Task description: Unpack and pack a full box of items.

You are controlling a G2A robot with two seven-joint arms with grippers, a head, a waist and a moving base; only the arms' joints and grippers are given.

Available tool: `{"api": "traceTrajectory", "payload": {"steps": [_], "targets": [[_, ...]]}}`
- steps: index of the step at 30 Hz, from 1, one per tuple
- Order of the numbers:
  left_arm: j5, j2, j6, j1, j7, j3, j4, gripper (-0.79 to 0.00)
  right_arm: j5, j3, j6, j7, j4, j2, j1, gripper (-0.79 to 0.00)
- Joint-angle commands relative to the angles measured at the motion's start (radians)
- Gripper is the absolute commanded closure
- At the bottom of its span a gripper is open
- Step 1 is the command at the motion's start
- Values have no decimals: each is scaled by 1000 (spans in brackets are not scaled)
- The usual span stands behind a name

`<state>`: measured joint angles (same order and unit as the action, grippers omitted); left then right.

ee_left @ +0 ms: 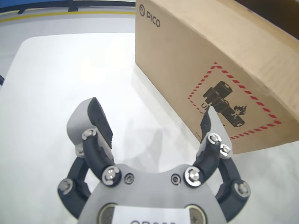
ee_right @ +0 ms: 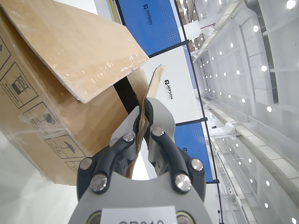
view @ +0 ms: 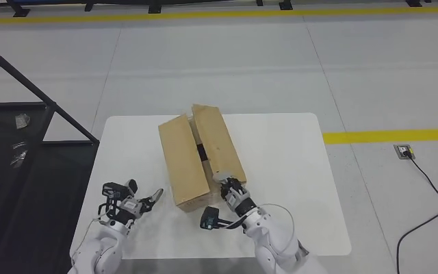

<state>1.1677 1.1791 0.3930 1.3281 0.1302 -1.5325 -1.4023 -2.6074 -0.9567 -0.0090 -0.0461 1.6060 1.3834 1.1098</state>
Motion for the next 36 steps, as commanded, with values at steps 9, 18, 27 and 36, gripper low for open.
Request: {"api": "traceTrajectory", "payload": {"steps": [9, 18, 27, 36], "targets": [[66, -4, 47, 27, 21, 28, -24, -785, -39, -16, -25, -106, 34, -14, 43, 0], [109, -9, 64, 42, 30, 38, -26, -785, -37, -26, -24, -104, 48, -16, 68, -785], [151, -12, 88, 54, 35, 58, -54, -785, -14, -55, -32, -163, 92, -26, 108, -785], [153, -11, 91, 48, 14, 86, -78, -785, 71, -144, -12, -406, 172, -57, 202, -785]]}}
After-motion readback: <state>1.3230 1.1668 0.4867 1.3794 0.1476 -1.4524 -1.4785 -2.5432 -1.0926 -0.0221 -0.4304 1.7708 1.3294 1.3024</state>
